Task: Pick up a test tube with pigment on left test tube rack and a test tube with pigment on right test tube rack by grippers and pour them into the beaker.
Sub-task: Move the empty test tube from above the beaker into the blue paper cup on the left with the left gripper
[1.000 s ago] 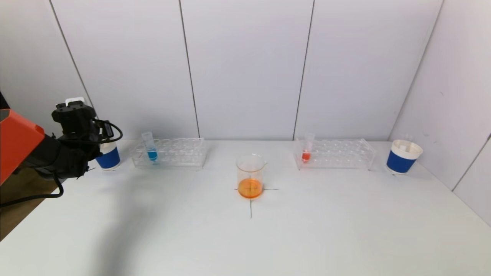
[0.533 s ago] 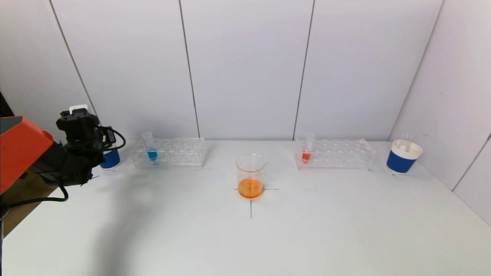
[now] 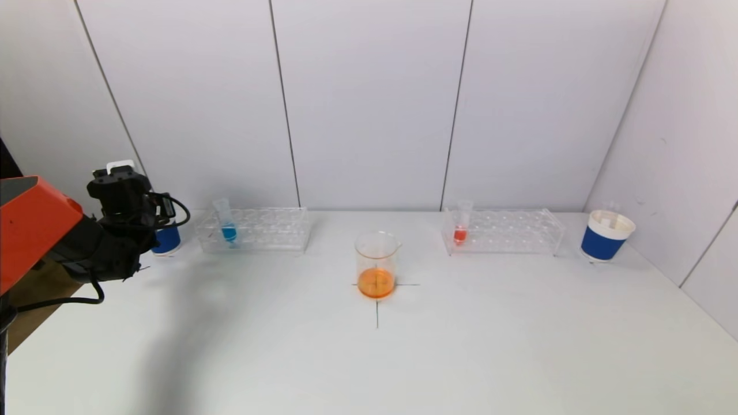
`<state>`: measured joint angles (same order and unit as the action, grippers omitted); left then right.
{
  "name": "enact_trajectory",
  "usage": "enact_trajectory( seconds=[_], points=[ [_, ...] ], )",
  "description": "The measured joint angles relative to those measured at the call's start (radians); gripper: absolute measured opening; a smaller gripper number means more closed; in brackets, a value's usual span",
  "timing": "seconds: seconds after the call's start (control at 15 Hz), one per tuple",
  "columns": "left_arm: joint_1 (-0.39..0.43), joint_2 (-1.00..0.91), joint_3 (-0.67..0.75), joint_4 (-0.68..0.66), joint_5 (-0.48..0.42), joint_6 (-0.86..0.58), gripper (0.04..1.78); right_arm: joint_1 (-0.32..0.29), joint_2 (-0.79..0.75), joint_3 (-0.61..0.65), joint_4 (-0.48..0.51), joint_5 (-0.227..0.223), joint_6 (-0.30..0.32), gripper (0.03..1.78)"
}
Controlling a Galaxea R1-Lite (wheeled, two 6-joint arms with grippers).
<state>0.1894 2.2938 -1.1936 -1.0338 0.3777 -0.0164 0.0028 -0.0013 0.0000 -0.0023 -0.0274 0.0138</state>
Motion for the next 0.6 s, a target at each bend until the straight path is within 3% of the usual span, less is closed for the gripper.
enact_trajectory(
  seconds=[0.6],
  points=[
    [0.001,0.005,0.011,-0.019,0.0,0.021,0.48,0.0,0.0,0.0,0.0,0.001,0.0,1.77]
  ],
)
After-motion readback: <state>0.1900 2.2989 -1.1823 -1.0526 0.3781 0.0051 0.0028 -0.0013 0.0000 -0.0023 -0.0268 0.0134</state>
